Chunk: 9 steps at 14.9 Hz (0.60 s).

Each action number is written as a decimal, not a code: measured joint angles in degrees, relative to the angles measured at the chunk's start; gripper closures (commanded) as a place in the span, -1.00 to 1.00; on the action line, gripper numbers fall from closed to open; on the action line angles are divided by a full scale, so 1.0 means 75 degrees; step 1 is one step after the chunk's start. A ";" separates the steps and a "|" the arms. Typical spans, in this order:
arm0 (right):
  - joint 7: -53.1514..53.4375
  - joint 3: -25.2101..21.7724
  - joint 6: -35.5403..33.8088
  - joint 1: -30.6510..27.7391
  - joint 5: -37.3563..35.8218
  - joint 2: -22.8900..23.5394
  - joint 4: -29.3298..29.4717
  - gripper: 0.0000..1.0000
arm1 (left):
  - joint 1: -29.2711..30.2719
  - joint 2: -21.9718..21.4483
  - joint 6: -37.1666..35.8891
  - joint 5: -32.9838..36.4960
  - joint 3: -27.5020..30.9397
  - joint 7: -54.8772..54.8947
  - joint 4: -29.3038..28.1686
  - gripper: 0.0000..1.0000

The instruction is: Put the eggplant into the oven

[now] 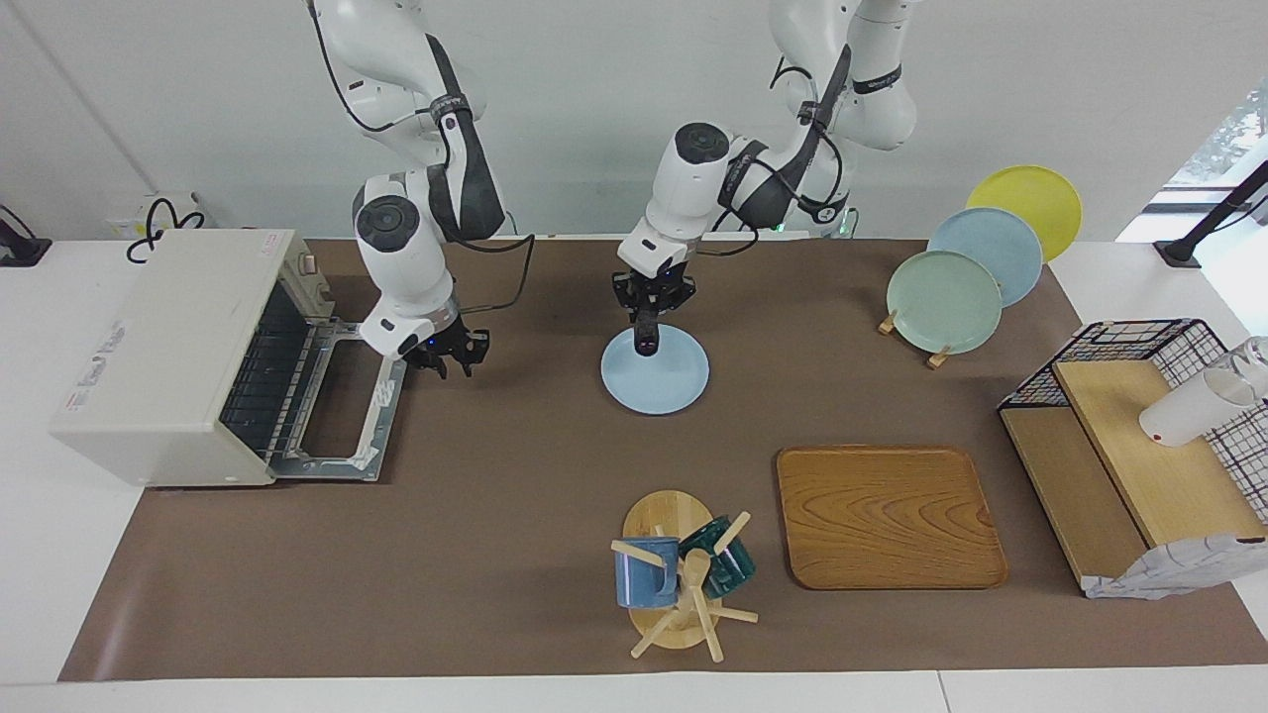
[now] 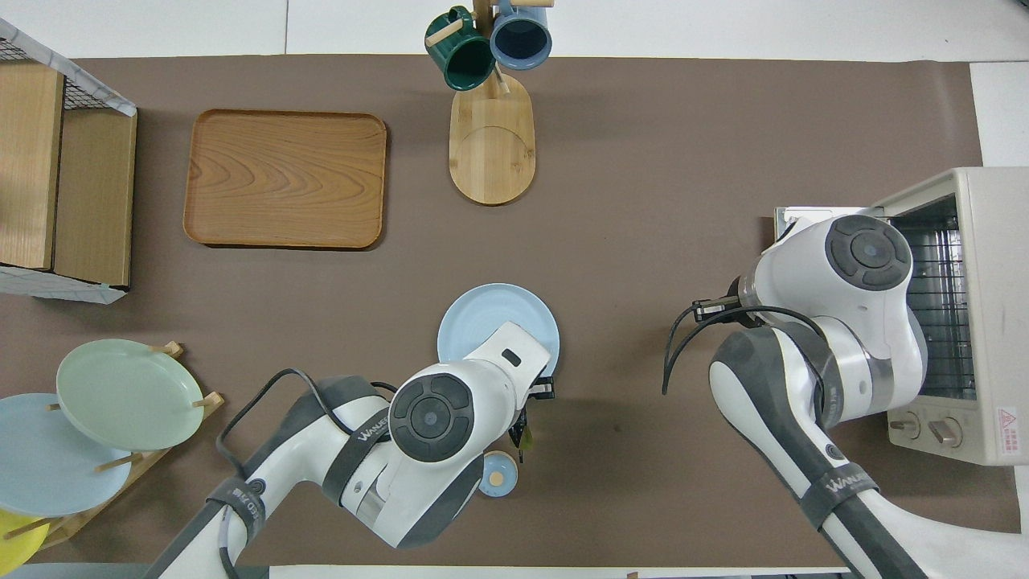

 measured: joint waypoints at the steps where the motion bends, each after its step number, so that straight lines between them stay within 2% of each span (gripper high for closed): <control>1: 0.0000 0.0000 0.0000 0.0000 0.0000 0.0000 0.0001 0.23 | -0.0010 0.0190 0.0136 0.0000 0.0009 0.0000 0.0002 1.00; 3: 0.0000 0.0000 0.0000 0.0000 0.0000 0.0000 0.0001 0.22 | -0.0005 0.0408 0.0258 0.0000 0.0077 0.0009 0.0031 1.00; 4: 0.0000 0.0000 0.0000 0.0000 0.0000 0.0000 0.0001 0.22 | -0.0004 0.0428 0.0259 0.0000 0.0107 0.0034 0.0038 -0.23; 5: 0.0000 0.0000 -0.0001 0.0000 0.0000 0.0000 0.0001 0.22 | -0.0001 0.0427 0.0259 0.0000 0.0125 0.0091 0.0047 -0.99; 7: 0.0000 0.0000 -0.0001 0.0000 0.0000 0.0000 0.0001 0.17 | 0.0021 0.0427 0.0202 0.0000 0.0161 0.0226 0.0116 -1.00; 9: 0.0000 0.0000 -0.0003 0.0000 0.0000 0.0000 0.0001 0.08 | 0.0229 0.0418 -0.0293 0.0000 0.0196 0.0502 0.0384 -1.00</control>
